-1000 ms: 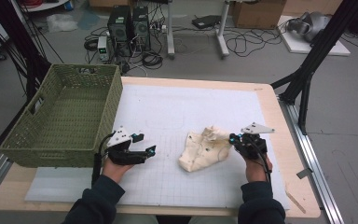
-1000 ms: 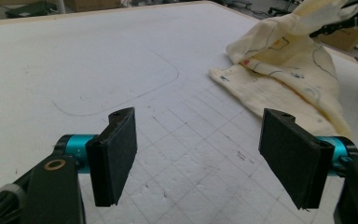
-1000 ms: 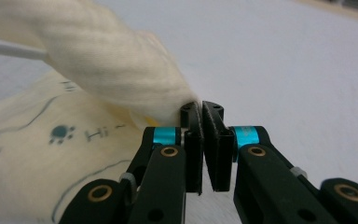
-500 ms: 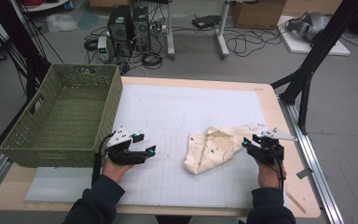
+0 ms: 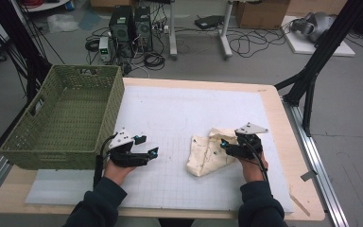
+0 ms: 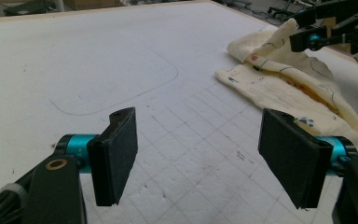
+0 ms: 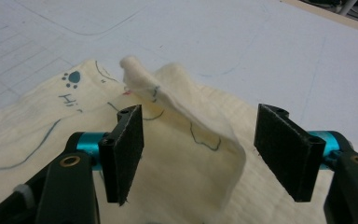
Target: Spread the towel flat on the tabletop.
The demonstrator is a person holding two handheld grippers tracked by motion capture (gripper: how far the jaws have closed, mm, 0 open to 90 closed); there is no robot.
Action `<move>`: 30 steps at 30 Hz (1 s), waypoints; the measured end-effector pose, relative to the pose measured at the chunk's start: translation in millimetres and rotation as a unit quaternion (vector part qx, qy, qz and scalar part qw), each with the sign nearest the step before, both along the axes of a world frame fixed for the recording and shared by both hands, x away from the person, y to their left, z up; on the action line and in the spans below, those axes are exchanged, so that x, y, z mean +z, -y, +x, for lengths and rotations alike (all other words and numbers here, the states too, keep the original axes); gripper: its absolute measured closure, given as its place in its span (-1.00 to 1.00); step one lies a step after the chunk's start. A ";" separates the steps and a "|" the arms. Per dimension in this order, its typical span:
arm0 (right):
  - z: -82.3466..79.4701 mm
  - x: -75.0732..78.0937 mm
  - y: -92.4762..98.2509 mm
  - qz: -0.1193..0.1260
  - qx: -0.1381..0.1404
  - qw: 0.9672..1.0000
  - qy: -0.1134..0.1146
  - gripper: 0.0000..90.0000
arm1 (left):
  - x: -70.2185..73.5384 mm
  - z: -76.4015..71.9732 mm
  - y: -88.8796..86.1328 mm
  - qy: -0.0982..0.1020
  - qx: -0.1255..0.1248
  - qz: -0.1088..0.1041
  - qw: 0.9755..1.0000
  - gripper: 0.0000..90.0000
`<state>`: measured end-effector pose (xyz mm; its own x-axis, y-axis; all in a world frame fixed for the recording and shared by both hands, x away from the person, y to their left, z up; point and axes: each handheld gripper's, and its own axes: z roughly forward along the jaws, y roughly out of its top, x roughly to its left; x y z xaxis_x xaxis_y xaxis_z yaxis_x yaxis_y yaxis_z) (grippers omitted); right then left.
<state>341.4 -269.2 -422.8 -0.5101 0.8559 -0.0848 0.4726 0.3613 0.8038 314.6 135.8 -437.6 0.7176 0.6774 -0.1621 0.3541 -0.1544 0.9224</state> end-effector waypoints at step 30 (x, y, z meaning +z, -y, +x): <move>-62.9 10.5 68.6 0.007 -0.026 0.999 0.017 0.91 | 0.4 75.6 138.8 -0.066 -0.068 0.096 0.991 -0.17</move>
